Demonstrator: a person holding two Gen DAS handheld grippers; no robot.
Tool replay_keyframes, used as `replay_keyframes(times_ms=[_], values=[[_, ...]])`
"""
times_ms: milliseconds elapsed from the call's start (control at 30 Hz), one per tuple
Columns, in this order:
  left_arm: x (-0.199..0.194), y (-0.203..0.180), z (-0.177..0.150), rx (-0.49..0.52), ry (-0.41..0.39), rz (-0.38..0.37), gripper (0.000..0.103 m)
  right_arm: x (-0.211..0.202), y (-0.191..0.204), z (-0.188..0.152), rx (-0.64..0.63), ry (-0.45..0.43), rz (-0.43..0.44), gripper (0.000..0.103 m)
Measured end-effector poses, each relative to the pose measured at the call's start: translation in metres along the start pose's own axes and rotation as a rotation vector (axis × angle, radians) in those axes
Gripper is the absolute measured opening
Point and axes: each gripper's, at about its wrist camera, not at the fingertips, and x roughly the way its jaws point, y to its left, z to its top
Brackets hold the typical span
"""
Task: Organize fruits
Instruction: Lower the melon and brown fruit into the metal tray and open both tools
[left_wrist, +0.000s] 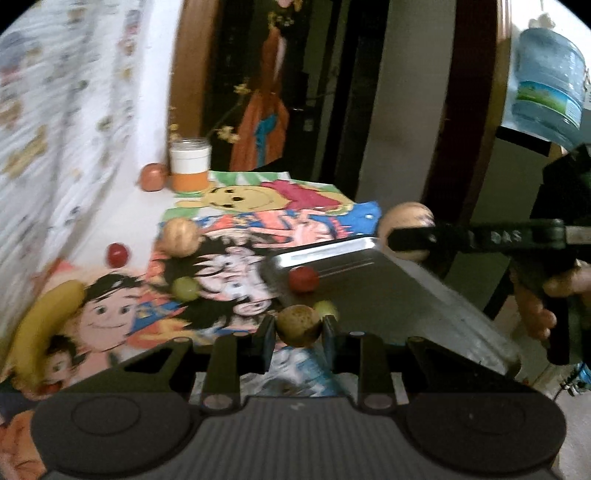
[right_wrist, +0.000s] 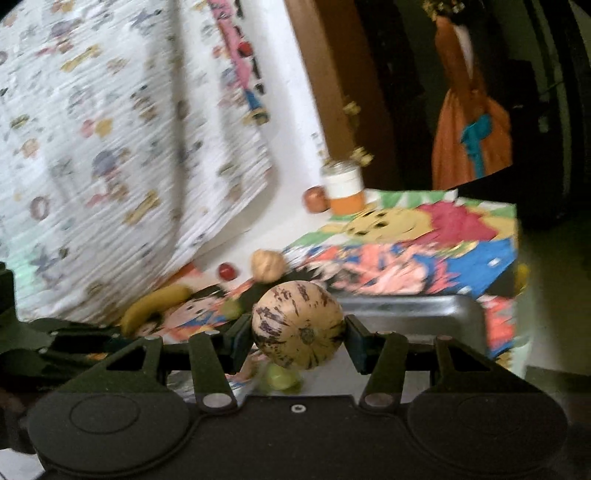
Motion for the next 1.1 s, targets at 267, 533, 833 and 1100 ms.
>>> replay_keyframes(times_ms=[267,533,833,1100], values=[[0.037,-0.033,0.005,0.008,0.072,-0.035,0.03,0.011,-0.025,0.002,-0.002,0.016,-0.011,0.055],[0.061,-0.051,0.001,0.079,0.129,-0.01,0.03,0.032,-0.041,-0.012,0.01,0.086,-0.016,0.055],[0.071,-0.065,-0.003,0.154,0.151,0.041,0.03,0.044,-0.043,-0.019,0.005,0.144,-0.027,0.055],[0.076,-0.071,-0.007,0.181,0.163,0.06,0.03,0.049,-0.038,-0.024,-0.023,0.185,-0.054,0.055]])
